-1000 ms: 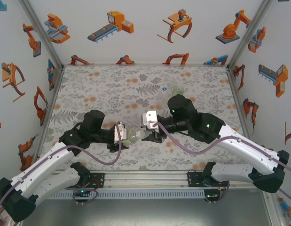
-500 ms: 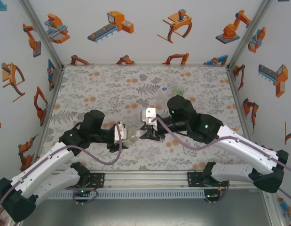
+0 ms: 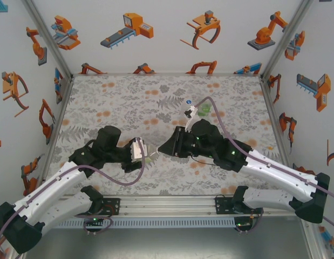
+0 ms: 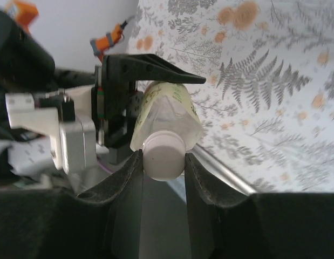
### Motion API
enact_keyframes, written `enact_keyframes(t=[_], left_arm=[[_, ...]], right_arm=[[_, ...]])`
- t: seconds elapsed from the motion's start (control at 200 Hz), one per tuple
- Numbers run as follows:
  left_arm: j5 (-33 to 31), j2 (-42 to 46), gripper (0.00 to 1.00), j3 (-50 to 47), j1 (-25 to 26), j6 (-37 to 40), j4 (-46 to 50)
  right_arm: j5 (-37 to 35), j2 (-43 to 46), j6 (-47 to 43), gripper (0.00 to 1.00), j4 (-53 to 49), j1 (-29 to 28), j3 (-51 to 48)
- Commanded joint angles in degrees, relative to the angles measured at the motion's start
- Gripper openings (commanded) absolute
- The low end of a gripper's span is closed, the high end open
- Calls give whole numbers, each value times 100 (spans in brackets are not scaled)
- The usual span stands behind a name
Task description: Screw on the bottle caps
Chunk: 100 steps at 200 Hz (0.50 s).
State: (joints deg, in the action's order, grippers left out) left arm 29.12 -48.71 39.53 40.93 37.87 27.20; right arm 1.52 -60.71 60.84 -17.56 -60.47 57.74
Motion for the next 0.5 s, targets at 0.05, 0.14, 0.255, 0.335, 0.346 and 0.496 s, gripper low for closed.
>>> enact_keyframes(t=[0.05,0.14,0.255,0.335,0.346,0.496], left_arm=[[542,39,0,264,57,99,-233],[559,50,0,266,52,101,-233],[577,38,0,266,49,98,-233],[603,37,0,266,61,98,-233],[610,44,0,270,57,98,-233],[673,34,0,258,56,115,-232]], right_arm=[[-493,-215,1512,7,-108,40,150],[-407,-257,1379,15,-245,35,302],[-431,-173,757,38,-270,42,446],[-424,-56,54,47,-248,35,558],[-431,-44,-56,47,-248,39,584],[-400,192,-1754,54,-257,42,858]])
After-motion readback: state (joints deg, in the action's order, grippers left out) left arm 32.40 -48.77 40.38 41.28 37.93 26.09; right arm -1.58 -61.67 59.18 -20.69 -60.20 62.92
